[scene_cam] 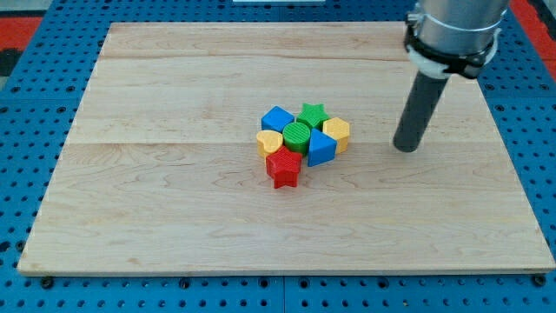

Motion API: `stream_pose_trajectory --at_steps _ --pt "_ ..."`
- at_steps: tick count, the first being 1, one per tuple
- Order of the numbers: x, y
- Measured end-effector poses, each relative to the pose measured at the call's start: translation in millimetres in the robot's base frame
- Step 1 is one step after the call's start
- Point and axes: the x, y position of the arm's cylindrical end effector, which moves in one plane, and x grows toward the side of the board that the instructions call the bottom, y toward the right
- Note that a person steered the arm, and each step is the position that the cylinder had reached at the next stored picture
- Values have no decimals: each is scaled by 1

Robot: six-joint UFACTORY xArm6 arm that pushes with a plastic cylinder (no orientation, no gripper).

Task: Separate the blue triangle and yellow hexagon from group of blocks

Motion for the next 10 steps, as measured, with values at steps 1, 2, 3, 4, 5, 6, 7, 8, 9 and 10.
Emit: stream_pose_trajectory --at_steps 1,2,3,4,5,6,7,8,9,10 --pt "20 -4" --pt "32 -16" --pt "32 -62" --pt "32 -91" --pt "34 -98" --pt "36 -130" --pt "36 -149" --pt "19 -98" --pt "8 -65" --pt "6 -68"
